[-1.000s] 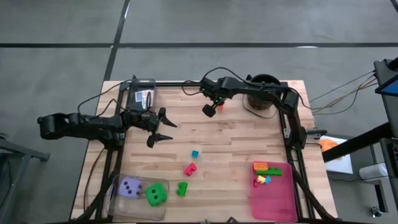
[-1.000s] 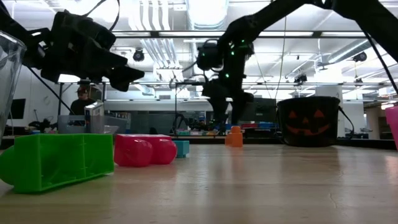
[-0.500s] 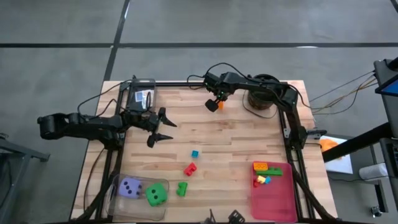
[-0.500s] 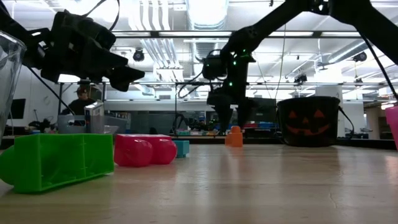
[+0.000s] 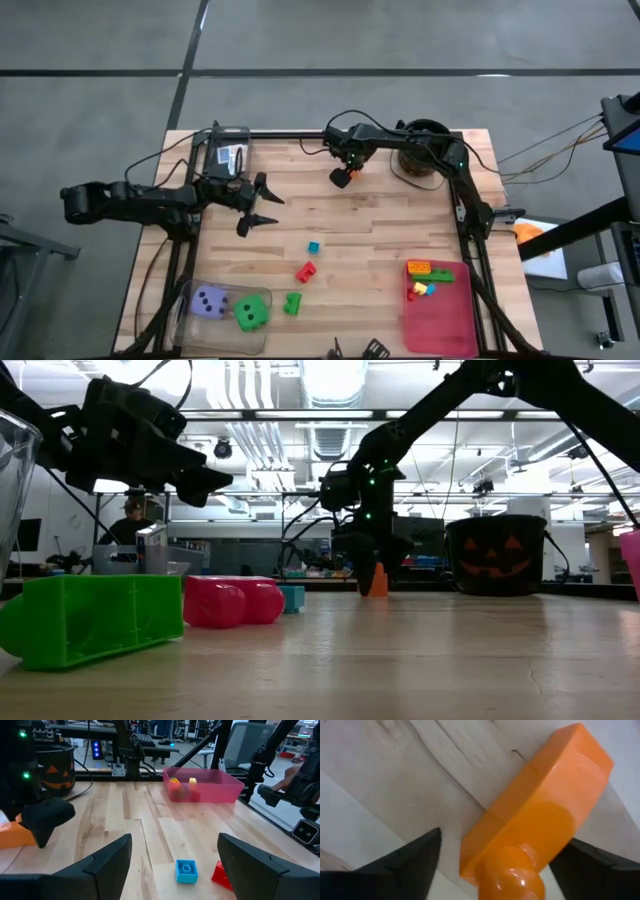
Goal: Pick & Place Toys
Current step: Put the orange game piece into the pink bin
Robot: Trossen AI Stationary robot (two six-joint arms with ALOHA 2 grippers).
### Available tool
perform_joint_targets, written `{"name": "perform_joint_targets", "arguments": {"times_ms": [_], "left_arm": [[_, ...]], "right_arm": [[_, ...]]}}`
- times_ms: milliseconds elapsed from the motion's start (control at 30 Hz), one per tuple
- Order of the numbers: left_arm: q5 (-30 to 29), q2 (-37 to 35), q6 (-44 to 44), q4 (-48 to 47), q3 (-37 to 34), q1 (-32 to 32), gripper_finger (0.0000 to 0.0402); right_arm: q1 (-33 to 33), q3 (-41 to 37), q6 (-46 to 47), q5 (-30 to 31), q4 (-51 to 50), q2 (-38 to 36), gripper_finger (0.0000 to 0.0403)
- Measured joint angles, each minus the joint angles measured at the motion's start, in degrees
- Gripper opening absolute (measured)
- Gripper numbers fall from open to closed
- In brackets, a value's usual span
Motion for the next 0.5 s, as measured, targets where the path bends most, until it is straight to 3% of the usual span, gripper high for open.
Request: {"name": "perform_joint_targets", "arguments": {"times_ms": [267, 500], "left_arm": [[0.0, 0.0, 0.03, -0.09, 0.0, 0.01, 0.0297], [0.0, 0.0, 0.12, -0.46, 0.0, 0.0, 0.0297]], "right_arm": [[0.02, 0.0, -1.88, -0.07, 0.01, 0.2, 0.0143], [0.49, 0.0, -4.52, 0.25, -0.43, 0.2, 0.0131]]}}
